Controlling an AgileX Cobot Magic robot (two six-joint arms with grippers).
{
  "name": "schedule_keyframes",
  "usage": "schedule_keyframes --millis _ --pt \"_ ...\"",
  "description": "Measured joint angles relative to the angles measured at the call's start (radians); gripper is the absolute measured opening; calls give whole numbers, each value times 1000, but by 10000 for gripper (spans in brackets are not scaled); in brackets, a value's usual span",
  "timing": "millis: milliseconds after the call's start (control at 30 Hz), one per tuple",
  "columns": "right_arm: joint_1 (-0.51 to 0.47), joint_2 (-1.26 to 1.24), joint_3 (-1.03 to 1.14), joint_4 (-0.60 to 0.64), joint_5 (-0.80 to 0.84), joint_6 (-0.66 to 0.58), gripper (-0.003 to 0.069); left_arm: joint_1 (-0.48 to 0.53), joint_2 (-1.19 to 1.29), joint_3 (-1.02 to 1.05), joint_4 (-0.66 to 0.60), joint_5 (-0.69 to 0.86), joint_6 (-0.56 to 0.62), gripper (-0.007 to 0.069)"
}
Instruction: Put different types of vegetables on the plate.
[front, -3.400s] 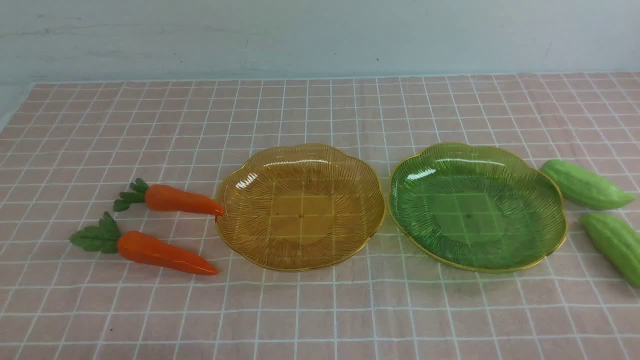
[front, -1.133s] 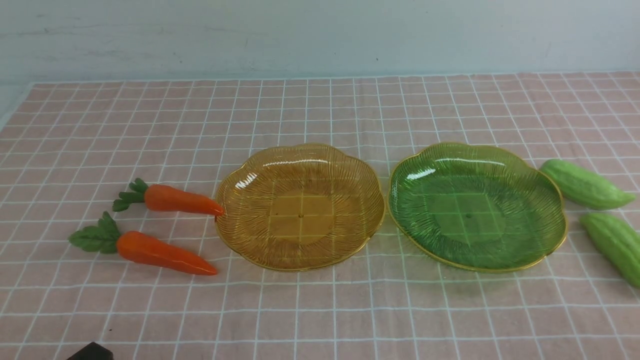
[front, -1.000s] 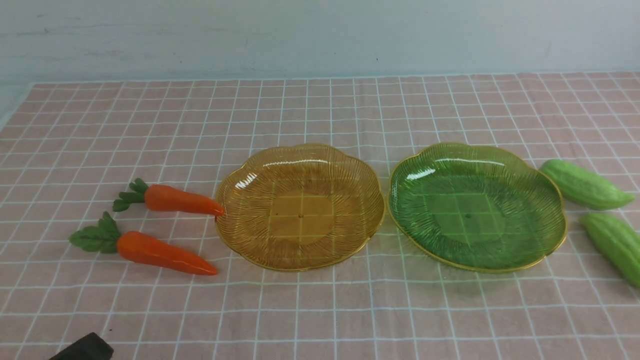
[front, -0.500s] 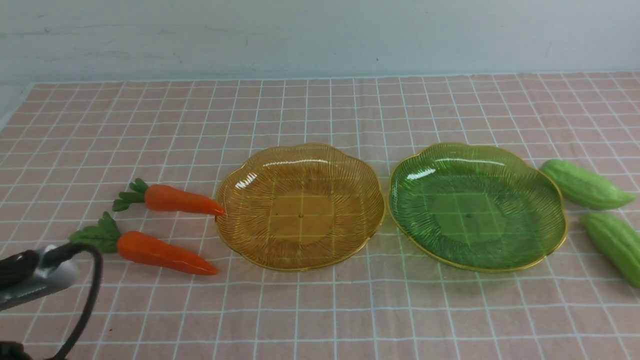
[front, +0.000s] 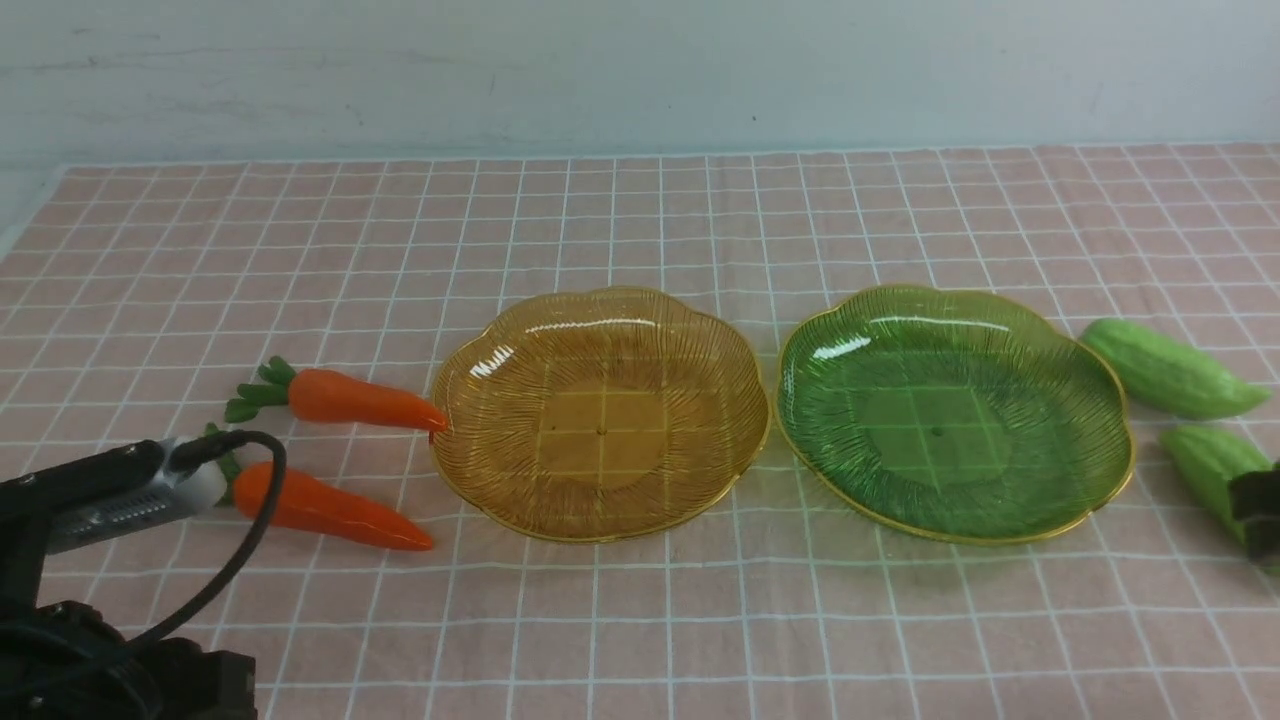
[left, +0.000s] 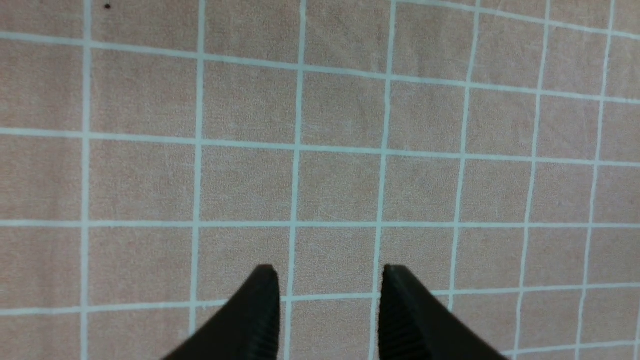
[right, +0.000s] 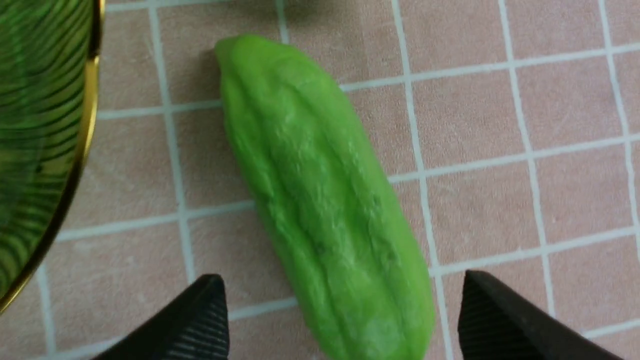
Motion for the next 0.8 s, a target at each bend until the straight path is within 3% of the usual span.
schedule_keyframes --millis 367,467,567,700,800 --pt "0 213 -55 -65 -25 19 562 0 0 0 0 0 0 263" --pt "0 215 -65 -84 -9 19 502 0 0 0 0 0 0 263" --pt "0 223 -110 -105 89 18 405 0 0 0 0 0 0 263" --pt "0 207 -311 -83 336 2 405 0 0 0 0 0 0 263" --pt "0 186 -428 41 406 -24 405 0 0 0 0 0 0 263"
